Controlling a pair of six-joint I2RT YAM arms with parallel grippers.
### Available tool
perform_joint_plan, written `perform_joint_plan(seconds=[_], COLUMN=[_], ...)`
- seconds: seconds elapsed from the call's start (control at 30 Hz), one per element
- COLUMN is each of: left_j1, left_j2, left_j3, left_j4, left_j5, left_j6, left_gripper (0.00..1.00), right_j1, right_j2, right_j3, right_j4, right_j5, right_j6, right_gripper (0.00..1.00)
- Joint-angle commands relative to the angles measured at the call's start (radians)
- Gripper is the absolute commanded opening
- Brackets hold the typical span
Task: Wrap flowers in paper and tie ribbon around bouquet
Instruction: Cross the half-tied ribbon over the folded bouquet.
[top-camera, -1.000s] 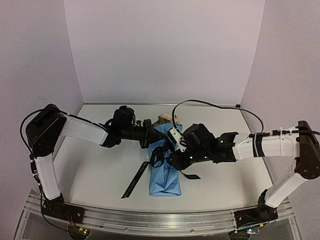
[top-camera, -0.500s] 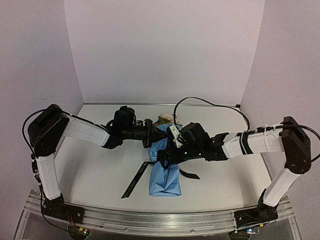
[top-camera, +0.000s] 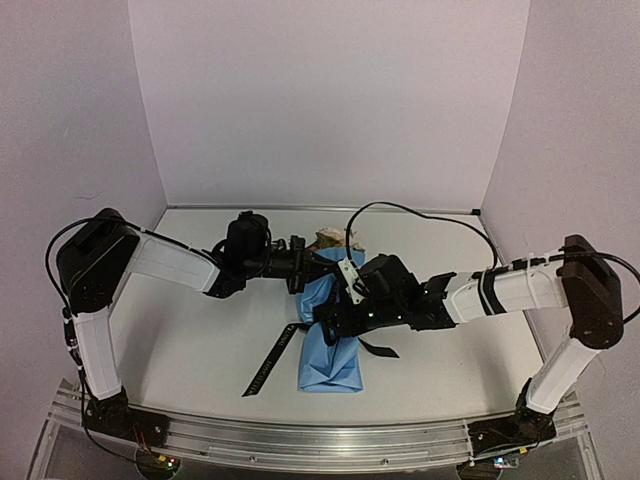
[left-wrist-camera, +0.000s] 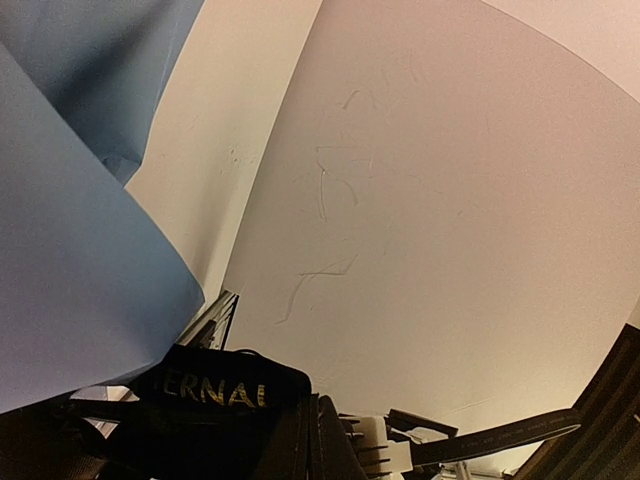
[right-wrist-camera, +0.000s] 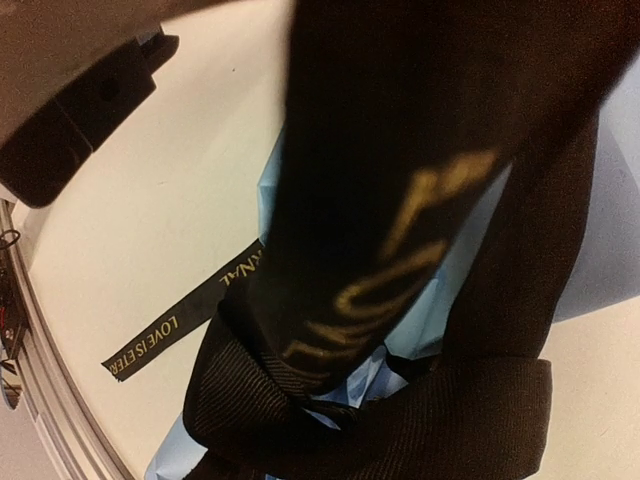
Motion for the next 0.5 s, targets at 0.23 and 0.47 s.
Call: perform_joint_plan(seconds=[0.23, 0.47], left_j1=[0.000, 0.005], left_j2=[-0.008, -0.024], left_j3=[0.001, -0.011], left_j4=[0.064, 0.035], left_j5=[0.018, 0.015], left_j6=[-0.005, 0.032], left_gripper=[0.00, 0.00], right_j1=[0.014, 0.036], right_j2=[-0.022, -0.026], right_j3=[-0.009, -0.005], right_j4=[-0.010, -0.044], right_j5=[0.025, 0.047], right_j6=[-0.025, -0.049], right_gripper=[0.32, 0.16])
